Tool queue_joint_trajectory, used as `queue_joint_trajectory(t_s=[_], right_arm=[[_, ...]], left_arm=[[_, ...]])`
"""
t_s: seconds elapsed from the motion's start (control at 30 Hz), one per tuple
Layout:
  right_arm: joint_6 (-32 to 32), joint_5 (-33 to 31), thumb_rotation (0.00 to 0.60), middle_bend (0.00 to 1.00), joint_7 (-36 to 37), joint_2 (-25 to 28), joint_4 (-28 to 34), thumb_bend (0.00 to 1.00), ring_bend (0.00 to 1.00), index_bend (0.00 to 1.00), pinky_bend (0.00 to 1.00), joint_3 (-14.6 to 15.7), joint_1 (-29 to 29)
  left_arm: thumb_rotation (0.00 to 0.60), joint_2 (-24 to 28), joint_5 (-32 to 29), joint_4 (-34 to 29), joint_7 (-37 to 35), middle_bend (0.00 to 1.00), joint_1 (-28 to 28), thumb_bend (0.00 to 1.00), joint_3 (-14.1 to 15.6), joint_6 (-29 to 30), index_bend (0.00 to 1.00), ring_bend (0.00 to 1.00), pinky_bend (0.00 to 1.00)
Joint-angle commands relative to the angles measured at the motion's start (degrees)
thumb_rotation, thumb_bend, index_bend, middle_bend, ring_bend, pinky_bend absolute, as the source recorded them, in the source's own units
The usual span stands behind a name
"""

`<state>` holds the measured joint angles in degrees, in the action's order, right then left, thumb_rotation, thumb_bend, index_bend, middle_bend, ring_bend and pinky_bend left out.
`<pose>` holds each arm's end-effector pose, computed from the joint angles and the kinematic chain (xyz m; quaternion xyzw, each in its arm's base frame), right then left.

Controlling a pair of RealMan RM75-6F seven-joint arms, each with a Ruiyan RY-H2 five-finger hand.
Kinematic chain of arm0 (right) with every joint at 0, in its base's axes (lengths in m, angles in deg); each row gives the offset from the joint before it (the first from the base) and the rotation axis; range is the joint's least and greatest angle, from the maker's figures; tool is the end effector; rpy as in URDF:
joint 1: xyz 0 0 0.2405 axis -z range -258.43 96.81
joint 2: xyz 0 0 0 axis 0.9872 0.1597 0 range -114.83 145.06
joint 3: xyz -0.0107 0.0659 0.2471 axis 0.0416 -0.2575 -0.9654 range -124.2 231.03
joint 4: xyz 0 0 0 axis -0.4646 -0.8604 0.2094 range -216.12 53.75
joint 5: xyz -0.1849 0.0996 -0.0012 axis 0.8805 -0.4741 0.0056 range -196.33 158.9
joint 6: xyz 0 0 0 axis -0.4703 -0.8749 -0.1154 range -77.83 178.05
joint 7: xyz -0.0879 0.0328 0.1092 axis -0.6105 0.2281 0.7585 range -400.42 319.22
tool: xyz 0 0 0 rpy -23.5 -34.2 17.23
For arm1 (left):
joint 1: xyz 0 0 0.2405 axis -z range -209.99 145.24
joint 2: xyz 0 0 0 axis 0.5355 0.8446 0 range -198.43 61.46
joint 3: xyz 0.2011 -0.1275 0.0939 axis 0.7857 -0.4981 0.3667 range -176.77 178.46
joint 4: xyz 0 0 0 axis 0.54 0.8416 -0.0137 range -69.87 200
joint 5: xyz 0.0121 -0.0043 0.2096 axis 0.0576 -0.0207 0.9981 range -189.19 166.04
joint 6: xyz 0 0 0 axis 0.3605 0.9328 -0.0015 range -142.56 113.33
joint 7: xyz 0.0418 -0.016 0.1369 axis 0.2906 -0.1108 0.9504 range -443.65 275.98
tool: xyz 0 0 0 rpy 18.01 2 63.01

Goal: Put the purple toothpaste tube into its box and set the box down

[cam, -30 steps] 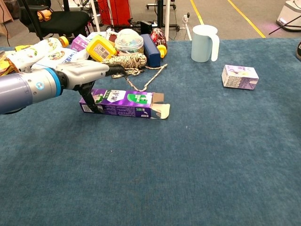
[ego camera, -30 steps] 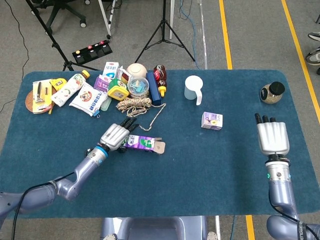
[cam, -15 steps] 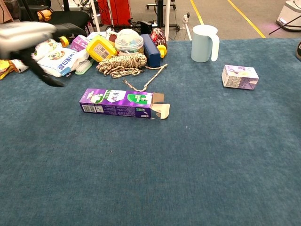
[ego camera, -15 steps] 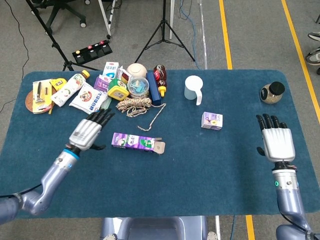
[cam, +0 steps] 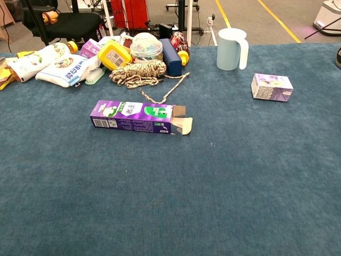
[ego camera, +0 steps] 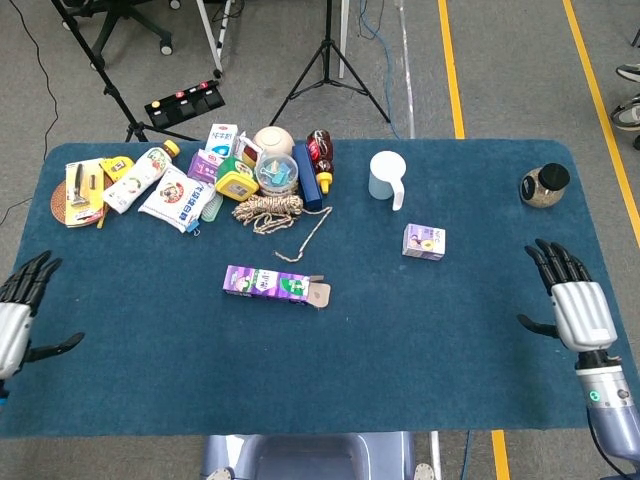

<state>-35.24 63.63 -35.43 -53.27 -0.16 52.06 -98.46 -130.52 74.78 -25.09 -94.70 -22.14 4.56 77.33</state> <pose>-0.3041 -0.2513 0.1568 0.6186 -0.3281 0.4310 0.5692 -0.3057 0.1874 0.1755 -0.5899 -0.3882 -0.4506 0.5461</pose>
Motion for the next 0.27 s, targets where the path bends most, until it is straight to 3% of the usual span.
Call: queue_joint_trajectory(t_s=[0.03, 0.27], right_arm=[[-2.7, 2.0, 0.600, 0.05, -0.6, -1.0, -0.1, 0.00, 0.04, 0.07, 0.14, 0.2, 2.2], [-3.6, 3.1, 0.600, 0.05, -2.4, -2.0, -0.2, 0.00, 0.04, 0.09, 0.15, 0.2, 4.0]], left_arm=[[0.600, 0.6, 1.2, 2.0, -2.0, 0.00, -3.6, 0.01, 1.2, 3.3, 0.00, 0.00, 0.12], [0.600, 0.7, 2.9, 2.1, -1.2, 0.00, -4.2, 0.02, 1.2, 2.1, 0.00, 0.00, 0.12]])
